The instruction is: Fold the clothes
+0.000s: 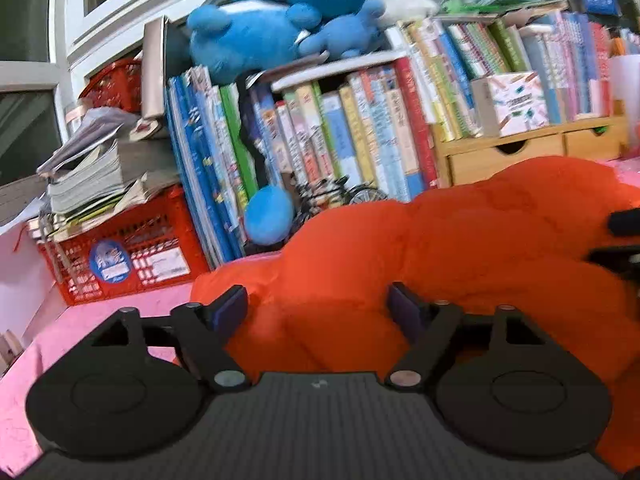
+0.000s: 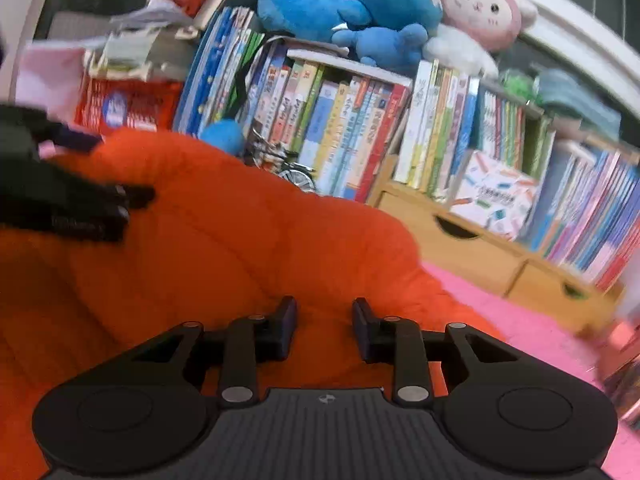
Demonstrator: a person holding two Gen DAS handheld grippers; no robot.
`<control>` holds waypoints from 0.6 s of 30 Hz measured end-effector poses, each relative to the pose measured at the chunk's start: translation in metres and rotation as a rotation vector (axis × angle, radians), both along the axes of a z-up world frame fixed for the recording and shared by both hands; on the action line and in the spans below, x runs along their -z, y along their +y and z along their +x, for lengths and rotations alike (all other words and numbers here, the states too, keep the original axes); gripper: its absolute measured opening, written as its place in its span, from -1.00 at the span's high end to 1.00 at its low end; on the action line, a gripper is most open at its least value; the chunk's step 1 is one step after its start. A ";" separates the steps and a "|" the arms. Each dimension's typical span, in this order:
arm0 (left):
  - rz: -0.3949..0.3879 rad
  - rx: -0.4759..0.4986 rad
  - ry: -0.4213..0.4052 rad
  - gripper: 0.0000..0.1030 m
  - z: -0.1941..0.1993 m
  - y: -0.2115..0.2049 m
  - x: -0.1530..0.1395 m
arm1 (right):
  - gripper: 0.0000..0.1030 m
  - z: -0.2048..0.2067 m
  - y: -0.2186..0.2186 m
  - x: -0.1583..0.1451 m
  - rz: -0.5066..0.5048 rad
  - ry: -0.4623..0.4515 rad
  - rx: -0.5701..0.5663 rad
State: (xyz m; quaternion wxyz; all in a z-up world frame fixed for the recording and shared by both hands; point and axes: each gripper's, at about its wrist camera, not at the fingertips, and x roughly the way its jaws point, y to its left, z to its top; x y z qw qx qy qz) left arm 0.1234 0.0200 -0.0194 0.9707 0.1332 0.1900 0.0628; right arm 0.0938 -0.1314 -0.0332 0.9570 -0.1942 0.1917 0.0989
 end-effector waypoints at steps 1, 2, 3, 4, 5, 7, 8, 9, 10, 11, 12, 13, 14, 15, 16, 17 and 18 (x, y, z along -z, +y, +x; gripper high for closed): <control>0.008 0.004 0.014 -0.57 0.002 -0.001 0.001 | 0.39 -0.002 -0.002 0.004 -0.018 -0.005 0.006; 0.014 0.008 0.025 -0.57 0.003 -0.003 0.003 | 0.39 -0.004 -0.005 0.006 -0.022 -0.002 0.011; 0.021 0.013 0.037 -0.56 0.005 -0.005 0.004 | 0.38 -0.005 -0.006 0.007 -0.024 0.001 0.014; 0.017 0.016 0.043 -0.57 0.005 -0.004 0.004 | 0.37 -0.006 -0.006 0.009 -0.028 0.003 0.017; 0.006 0.018 0.047 -0.57 0.006 -0.002 0.004 | 0.36 -0.006 -0.004 0.010 -0.040 0.002 0.018; -0.021 0.021 0.059 -0.58 0.006 0.002 0.006 | 0.35 -0.006 0.001 0.012 -0.068 -0.003 0.020; -0.035 0.023 0.066 -0.59 0.006 0.004 0.006 | 0.35 -0.006 0.003 0.014 -0.084 -0.007 0.021; -0.048 0.024 0.074 -0.61 0.007 0.006 0.006 | 0.35 -0.006 0.004 0.014 -0.091 -0.010 0.020; -0.060 0.025 0.081 -0.61 0.008 0.007 0.006 | 0.35 -0.007 0.006 0.014 -0.099 -0.014 0.019; -0.073 0.026 0.088 -0.62 0.009 0.009 0.007 | 0.35 -0.007 0.006 0.013 -0.105 -0.017 0.019; -0.086 0.027 0.095 -0.63 0.010 0.011 0.007 | 0.35 -0.008 0.005 0.010 -0.086 -0.013 0.016; -0.094 0.028 0.101 -0.63 0.011 0.012 0.007 | 0.35 -0.009 0.003 0.006 -0.068 -0.010 0.013; -0.098 0.028 0.105 -0.63 0.011 0.012 0.008 | 0.32 -0.011 0.001 0.002 -0.049 -0.007 0.010; -0.101 0.027 0.110 -0.63 0.012 0.013 0.008 | 0.27 -0.012 -0.002 -0.003 -0.023 -0.009 0.003; -0.103 0.028 0.114 -0.63 0.012 0.013 0.008 | 0.23 -0.014 -0.003 -0.010 0.001 -0.022 -0.008; -0.104 0.028 0.116 -0.63 0.013 0.013 0.009 | 0.13 -0.016 -0.005 -0.016 0.026 -0.035 -0.019; -0.105 0.029 0.119 -0.63 0.013 0.013 0.009 | 0.01 -0.018 -0.006 -0.023 0.049 -0.048 -0.030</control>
